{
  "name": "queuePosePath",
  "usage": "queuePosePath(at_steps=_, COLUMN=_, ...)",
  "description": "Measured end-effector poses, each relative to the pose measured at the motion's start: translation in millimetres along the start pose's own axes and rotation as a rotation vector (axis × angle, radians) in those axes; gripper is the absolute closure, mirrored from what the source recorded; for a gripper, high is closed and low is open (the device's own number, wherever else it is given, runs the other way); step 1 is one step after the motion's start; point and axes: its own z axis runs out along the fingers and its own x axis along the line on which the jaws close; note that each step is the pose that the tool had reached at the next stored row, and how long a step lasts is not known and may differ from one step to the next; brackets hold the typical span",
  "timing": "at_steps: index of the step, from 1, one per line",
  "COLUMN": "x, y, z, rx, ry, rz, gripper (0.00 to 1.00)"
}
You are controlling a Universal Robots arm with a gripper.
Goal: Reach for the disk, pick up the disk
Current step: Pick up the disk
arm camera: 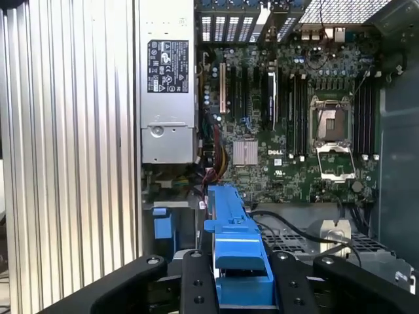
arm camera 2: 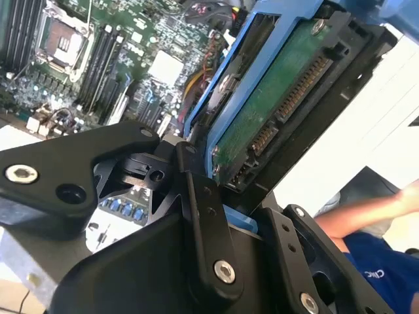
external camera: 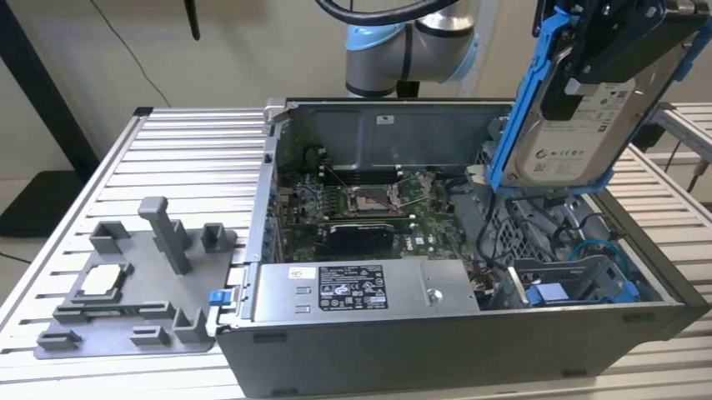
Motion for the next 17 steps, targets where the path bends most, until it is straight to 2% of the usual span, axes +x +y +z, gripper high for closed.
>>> queuePosePath(at_steps=5, x=7.5, y=-2.2, z=0.4, rx=0.0, ry=-0.0002, rz=0.0, gripper=1.0)
queuePosePath(at_steps=17, x=16.7, y=-4.6, z=2.2, rx=0.0, ry=-0.0001, rz=0.0, gripper=1.0)
